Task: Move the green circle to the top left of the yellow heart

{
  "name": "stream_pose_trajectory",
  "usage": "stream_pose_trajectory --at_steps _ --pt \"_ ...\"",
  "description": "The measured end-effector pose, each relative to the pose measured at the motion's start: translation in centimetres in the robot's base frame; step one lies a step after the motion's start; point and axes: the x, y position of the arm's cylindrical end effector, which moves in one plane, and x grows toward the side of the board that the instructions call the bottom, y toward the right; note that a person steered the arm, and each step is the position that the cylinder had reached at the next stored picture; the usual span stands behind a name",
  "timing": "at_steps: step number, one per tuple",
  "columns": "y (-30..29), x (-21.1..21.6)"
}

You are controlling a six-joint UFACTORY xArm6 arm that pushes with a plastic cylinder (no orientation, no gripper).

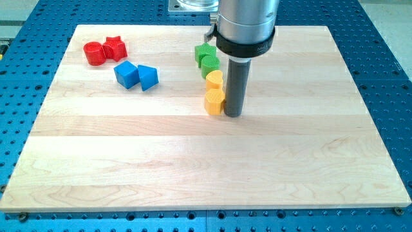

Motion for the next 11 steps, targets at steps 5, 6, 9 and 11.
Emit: stream_pose_trajectory --at_steps 5,6,9,11 --pt "1.5 -10.2" --pt "-0.9 -10.7" --pt "1.8 -4.7" --pt "-1.4 -5.4"
